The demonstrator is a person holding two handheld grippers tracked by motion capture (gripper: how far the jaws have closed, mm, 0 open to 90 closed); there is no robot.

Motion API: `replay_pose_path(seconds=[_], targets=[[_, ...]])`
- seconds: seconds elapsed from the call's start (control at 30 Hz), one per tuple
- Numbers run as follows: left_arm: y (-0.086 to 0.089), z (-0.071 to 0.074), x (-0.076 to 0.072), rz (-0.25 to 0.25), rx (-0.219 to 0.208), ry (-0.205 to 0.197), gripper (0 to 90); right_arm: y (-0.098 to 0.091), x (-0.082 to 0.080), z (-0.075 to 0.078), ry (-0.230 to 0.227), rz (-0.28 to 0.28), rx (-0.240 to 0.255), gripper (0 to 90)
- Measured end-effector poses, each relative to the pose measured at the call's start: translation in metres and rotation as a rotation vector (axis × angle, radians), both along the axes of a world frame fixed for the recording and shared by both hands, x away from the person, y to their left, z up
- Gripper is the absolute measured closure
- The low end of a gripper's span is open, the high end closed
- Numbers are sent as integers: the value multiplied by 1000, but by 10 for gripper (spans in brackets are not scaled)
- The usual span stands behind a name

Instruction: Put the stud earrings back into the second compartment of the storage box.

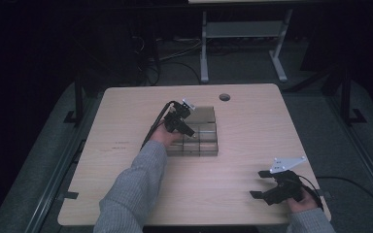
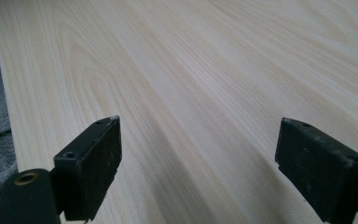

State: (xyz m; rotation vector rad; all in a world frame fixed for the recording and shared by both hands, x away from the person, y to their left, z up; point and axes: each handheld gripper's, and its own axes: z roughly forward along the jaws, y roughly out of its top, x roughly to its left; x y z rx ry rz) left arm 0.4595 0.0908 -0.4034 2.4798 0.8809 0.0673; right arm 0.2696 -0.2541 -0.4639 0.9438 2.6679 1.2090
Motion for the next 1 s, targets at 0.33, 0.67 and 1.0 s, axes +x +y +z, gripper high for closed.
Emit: replay_pose_path(seconds=[0.33,0.67,1.0], targets=[[21,5,-16,8,-25,5,663,1,1,-1,5,-14,-5,145],[42,6,-39,1,-25,-7,637,0,1,-1,5,-27,-5,145],[62,3,-63,10,-34,-20,594,0,0,-2,8,-36,-6,145]])
